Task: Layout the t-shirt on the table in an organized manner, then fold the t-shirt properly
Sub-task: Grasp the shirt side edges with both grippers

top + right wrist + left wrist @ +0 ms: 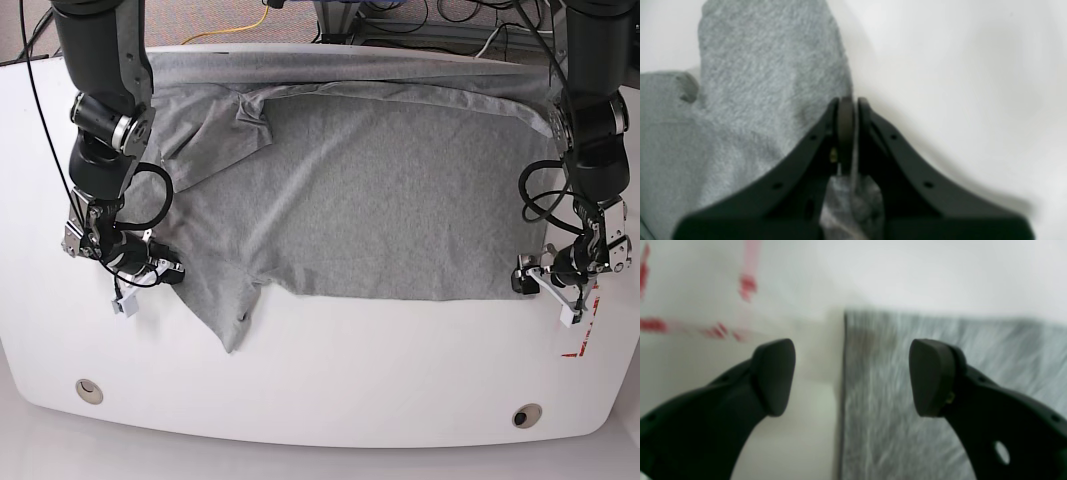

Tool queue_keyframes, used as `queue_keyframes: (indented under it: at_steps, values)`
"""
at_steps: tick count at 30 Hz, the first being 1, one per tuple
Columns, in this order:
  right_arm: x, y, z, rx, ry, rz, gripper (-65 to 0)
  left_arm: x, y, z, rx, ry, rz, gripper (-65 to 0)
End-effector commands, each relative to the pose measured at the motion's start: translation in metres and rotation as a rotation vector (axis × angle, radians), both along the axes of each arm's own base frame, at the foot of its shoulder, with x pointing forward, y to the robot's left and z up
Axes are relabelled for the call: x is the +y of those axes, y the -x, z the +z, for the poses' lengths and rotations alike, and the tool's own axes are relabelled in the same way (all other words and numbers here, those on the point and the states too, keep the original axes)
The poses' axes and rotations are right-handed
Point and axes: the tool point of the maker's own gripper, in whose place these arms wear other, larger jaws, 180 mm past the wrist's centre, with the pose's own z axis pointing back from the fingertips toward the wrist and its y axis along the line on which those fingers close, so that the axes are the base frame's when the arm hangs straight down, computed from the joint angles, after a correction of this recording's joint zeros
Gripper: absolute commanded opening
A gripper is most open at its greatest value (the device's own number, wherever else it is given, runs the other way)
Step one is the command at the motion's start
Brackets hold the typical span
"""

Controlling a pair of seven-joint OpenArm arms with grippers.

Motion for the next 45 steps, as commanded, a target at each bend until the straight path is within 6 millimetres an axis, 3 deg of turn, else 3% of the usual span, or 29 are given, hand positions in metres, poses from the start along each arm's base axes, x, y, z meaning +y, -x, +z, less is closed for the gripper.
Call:
queue_keyframes:
  at_steps: [1,9,23,36,45]
  values:
    - [-0.007,-0.014,0.017,-0.044,0.009,-0.008,-62.6,-0.003,-0.019,0.024,-0.067,0.01,-0.019,-14.4]
    - [-0.007,-0.014,0.018,-0.045,0.006,-0.009,-62.6,-0.031,-0.013,0.011,-0.051,0.05,-0.095,-14.4]
    - [-0.007,-0.008,0.011,-0.03,0.006,-0.009,-62.6,-0.045,-0.011,0.006,-0.021,0.068,-0.117,-14.9]
    - [-0.007,-0.003,0.006,-0.02,0.006,-0.011,-62.8,-0.04,-0.016,0.008,-0.046,0.057,-0.076,-47.1]
    - [-0.007,-0.004,0.007,-0.023,0.006,-0.011,-62.8,-0.031,-0.022,0.011,-0.075,0.05,-0.015,-60.3]
